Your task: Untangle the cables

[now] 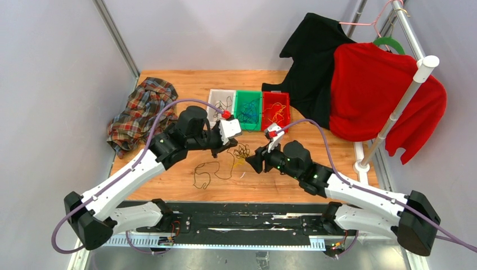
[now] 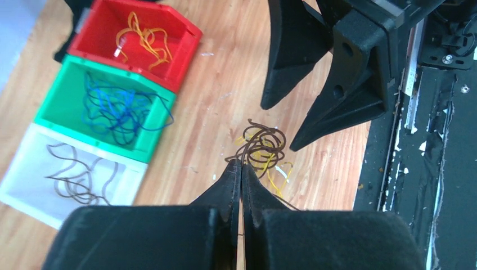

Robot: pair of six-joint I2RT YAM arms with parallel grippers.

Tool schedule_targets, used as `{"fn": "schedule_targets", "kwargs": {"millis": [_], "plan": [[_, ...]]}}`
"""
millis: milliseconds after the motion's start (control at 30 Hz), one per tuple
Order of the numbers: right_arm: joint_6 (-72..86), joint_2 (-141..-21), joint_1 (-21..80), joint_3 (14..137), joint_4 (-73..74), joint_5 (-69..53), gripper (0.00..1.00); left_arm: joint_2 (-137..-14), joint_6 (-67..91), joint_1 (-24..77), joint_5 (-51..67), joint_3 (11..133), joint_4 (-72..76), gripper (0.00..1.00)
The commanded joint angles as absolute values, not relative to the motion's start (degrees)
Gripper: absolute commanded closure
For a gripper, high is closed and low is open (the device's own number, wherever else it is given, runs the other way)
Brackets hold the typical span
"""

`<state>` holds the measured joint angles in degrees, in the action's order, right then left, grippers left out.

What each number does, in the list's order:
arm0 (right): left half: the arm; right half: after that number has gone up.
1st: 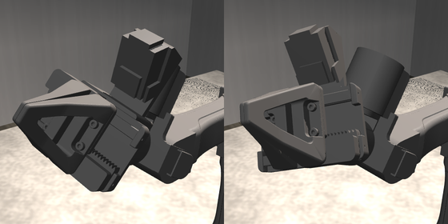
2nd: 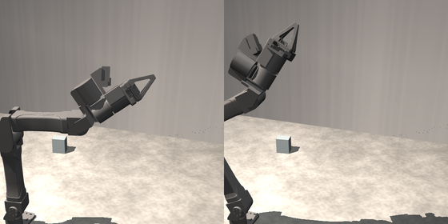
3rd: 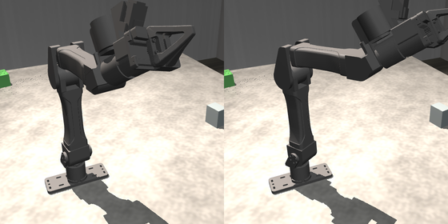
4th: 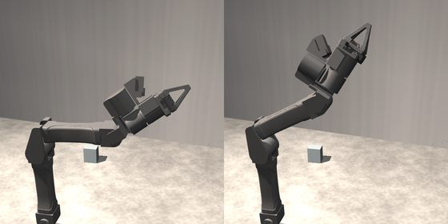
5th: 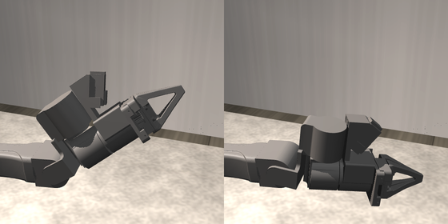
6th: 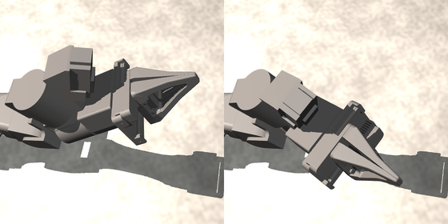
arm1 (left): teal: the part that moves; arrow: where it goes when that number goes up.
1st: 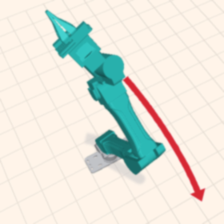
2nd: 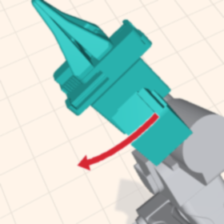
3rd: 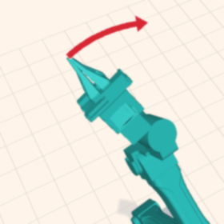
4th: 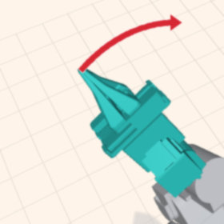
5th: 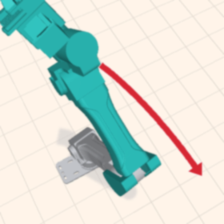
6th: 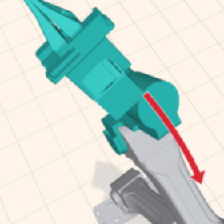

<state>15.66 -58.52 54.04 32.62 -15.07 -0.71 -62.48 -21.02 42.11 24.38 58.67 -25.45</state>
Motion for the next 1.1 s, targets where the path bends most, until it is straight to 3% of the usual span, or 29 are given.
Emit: {"fn": "schedule_targets", "kwargs": {"millis": [0,633,700,833,1067], "plan": [[17.4,-53.9,54.0,29.0,-15.8,3.5,0.47,-60.4,-25.1,41.7,25.1,63.7,-29.8,0.99],[25.7,-62.1,53.8,28.6,-28.8,-3.3,0.48,-58.8,-24.4,41.6,27.2,66.9,-34.6,0.99],[25.9,-62.9,53.8,28.7,-29.5,-5.2,0.46,-58.7,-24.2,41.6,27.2,67.3,-34.6,1.0],[26.7,-63.3,53.8,28.2,-31.1,-7.3,0.32,-58.6,-24.1,41.7,27.0,68.0,-34.5,0.99],[28.4,-65.7,53.9,27.6,-35.0,-8.0,0.31,-58.8,-23.1,41.7,26.7,69.5,-34.2,0.99]]}}
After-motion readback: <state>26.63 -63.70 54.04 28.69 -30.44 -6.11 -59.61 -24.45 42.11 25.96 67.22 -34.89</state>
